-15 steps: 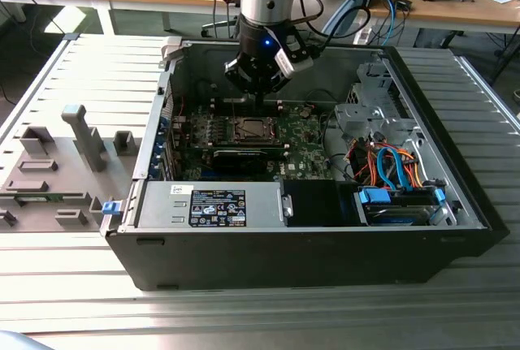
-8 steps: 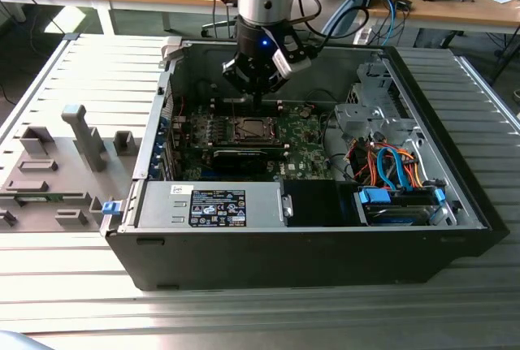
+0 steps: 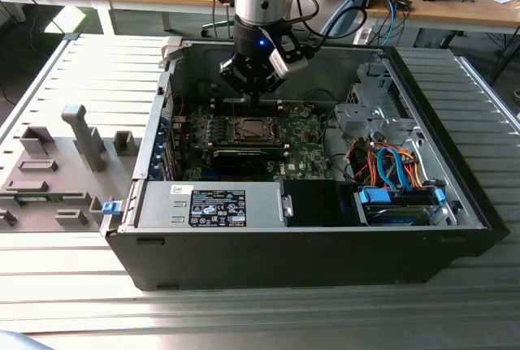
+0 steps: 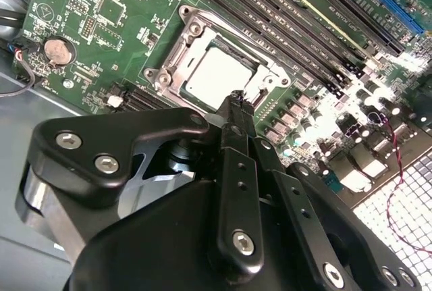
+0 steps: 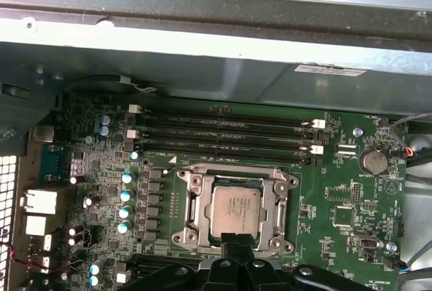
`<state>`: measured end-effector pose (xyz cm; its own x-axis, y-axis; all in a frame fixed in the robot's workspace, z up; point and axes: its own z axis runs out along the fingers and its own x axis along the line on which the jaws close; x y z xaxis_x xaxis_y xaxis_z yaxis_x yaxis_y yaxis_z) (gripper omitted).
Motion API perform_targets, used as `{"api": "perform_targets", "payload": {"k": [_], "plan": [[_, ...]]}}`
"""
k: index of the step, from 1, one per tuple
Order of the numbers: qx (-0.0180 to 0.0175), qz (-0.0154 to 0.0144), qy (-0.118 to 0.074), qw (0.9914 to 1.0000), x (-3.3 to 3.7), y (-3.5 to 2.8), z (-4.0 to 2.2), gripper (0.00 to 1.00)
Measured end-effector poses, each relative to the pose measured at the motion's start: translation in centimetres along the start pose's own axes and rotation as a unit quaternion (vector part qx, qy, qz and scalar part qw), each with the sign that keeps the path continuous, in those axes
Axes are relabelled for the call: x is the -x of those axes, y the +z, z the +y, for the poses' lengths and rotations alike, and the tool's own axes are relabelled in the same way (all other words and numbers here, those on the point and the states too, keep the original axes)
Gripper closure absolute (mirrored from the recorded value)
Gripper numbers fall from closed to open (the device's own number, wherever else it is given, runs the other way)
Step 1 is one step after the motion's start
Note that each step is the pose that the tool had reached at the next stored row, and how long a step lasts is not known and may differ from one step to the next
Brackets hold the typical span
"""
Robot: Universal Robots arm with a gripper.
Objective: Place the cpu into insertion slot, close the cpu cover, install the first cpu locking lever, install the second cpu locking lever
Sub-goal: 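Install the first cpu locking lever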
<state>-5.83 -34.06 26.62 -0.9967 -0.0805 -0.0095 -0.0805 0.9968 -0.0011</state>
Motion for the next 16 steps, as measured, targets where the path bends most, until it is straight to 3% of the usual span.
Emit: {"api": "perform_targets", "payload": {"k": [16], "plan": [[0.0,-0.0001,0.0,1.0,-0.57,-0.01,0.04,0.89]]}}
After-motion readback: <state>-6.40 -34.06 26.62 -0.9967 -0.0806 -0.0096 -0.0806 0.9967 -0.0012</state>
